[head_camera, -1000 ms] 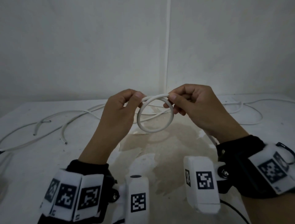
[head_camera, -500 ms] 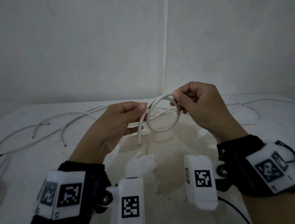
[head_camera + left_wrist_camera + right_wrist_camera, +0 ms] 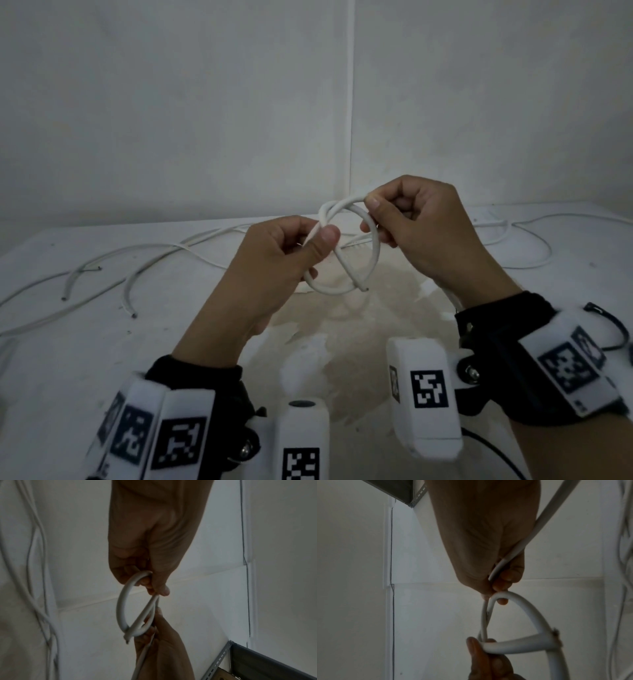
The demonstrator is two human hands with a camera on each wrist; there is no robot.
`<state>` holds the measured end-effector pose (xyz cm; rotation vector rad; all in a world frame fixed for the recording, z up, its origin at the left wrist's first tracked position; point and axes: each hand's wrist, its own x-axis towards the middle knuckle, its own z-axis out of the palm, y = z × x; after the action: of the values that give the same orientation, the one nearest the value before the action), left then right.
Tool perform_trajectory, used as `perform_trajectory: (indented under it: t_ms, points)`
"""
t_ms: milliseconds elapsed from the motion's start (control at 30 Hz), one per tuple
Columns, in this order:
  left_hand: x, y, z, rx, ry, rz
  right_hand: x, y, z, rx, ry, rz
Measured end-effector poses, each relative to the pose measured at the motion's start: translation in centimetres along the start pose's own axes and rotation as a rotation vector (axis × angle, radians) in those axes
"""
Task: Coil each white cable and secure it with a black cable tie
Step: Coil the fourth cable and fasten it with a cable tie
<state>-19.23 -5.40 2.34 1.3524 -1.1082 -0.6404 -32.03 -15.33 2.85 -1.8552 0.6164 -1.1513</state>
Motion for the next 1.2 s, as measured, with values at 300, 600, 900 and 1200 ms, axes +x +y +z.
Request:
perform_trajectory:
  t_ms: [300,600,900,1200]
  points:
    - [0.1,-0.5,-0.4,0.513,0.244,0.249,-0.2,-0.4,1.0,-0.054,-0.082,0.061]
    - [0.4,-1.8,-0.5,0.751,0.437,0.397,-0.8,-1.1,1.4,-0.035,-0.256,0.121]
    - [0.6,-1.3,-0.8,0.626,0.286,0.351,-0.5,-1.1,0.8,-0.066,-0.201,0.033]
    - [0.2,-0.8,-0.3,0.242,0.058,0.157,-0.2,-0.2,0.3,-0.136,-0.089,-0.047]
